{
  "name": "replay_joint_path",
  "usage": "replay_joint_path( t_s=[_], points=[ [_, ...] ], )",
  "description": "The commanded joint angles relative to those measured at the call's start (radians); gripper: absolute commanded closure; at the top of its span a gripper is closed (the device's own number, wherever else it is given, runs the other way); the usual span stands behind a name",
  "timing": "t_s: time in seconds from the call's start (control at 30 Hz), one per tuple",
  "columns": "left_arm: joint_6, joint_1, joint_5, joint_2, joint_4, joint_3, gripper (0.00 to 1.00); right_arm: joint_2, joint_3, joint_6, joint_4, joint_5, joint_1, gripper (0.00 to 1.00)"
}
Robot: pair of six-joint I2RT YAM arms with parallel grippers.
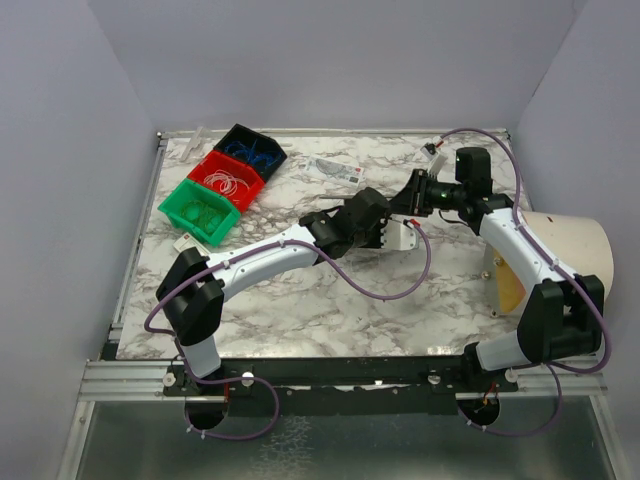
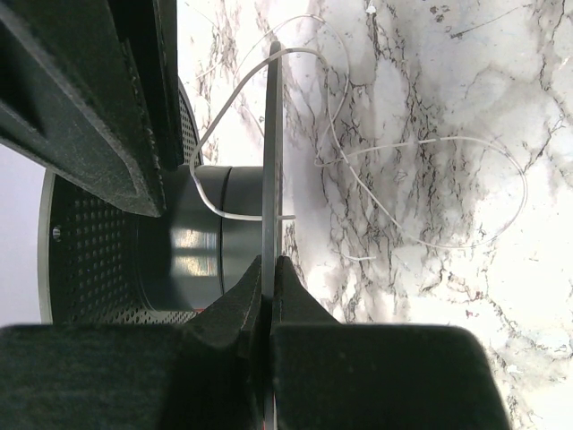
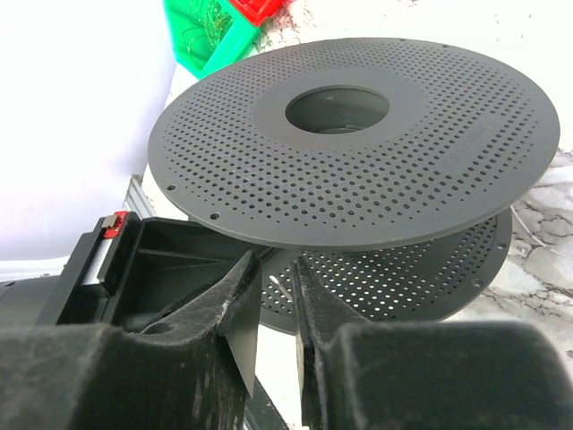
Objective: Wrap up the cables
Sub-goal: Wrap the cable around the cable reel.
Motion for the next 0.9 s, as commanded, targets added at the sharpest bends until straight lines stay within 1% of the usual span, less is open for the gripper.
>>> replay_joint_path(
  t_s=[0.0, 0.1, 0.73, 0.87],
  points=[
    [0.006, 0.000, 0.012, -0.021, 0.021, 0.044, 1.00, 0.015, 0.000, -0.003, 0.017, 0.021, 0.008, 0.78],
    [0.005, 0.000, 0.012, -0.018, 0.019, 0.049, 1.00, 0.017, 0.001, -0.011, 0.008, 0.016, 0.009, 0.84],
    [-0.003, -0.003, 0.014, -0.005, 0.008, 0.070, 1.00, 0.010, 0.004, -0.073, -0.056, 0.010, 0.045, 0.86],
    [-0.002, -0.003, 0.013, -0.005, 0.008, 0.067, 1.00, 0.005, -0.002, -0.079, -0.060, 0.013, 0.046, 0.92]
  ],
)
